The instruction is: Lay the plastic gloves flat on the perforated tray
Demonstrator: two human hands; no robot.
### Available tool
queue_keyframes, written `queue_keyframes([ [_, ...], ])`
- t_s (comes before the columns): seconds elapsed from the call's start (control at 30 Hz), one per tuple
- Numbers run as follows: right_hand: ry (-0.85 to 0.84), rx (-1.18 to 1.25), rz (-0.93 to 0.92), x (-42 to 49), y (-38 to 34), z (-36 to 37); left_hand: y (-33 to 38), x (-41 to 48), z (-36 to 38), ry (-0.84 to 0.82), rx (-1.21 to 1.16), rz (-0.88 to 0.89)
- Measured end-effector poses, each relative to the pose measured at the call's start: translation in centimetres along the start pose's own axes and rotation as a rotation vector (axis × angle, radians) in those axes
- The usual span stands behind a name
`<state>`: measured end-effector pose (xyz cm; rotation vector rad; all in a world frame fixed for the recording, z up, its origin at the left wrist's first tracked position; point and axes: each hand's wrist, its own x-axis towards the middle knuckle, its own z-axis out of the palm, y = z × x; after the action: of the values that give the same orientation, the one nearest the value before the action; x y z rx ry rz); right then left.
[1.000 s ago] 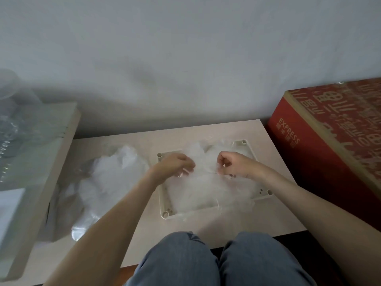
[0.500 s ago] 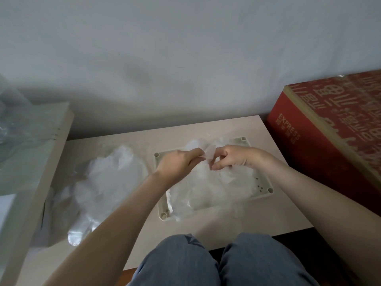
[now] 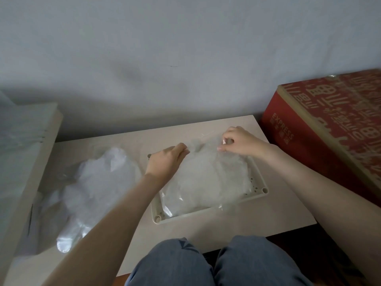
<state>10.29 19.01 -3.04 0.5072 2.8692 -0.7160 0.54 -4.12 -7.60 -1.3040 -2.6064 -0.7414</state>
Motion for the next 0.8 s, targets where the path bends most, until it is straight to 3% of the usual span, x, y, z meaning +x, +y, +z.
queue_keyframes([
  [0.2,0.264,-0.017,-0.056,-0.6,-0.5,0.8,0.1,0.0,0.7,-0.021,0.041,-0.104],
  [0.33,0.076,0.141,0.051,-1.7,-0.7,1.5,-0.7,-0.2,1.1,0.040,0.061,-0.052],
  [0.57,-0.099,-0.128,0.104,-3.4,0.1,3.3,-0.6,-0.5,1.6,0.132,0.101,-0.118],
  [0.7,0.066,-0.178,0.071,-3.8,0.1,3.8,0.8,-1.3,1.5,0.274,0.141,-0.174],
  [0.8,0.179,-0.144,0.047,-4.2,-0.1,3.8,1.9,-2.6,1.1,0.306,0.054,0.018],
])
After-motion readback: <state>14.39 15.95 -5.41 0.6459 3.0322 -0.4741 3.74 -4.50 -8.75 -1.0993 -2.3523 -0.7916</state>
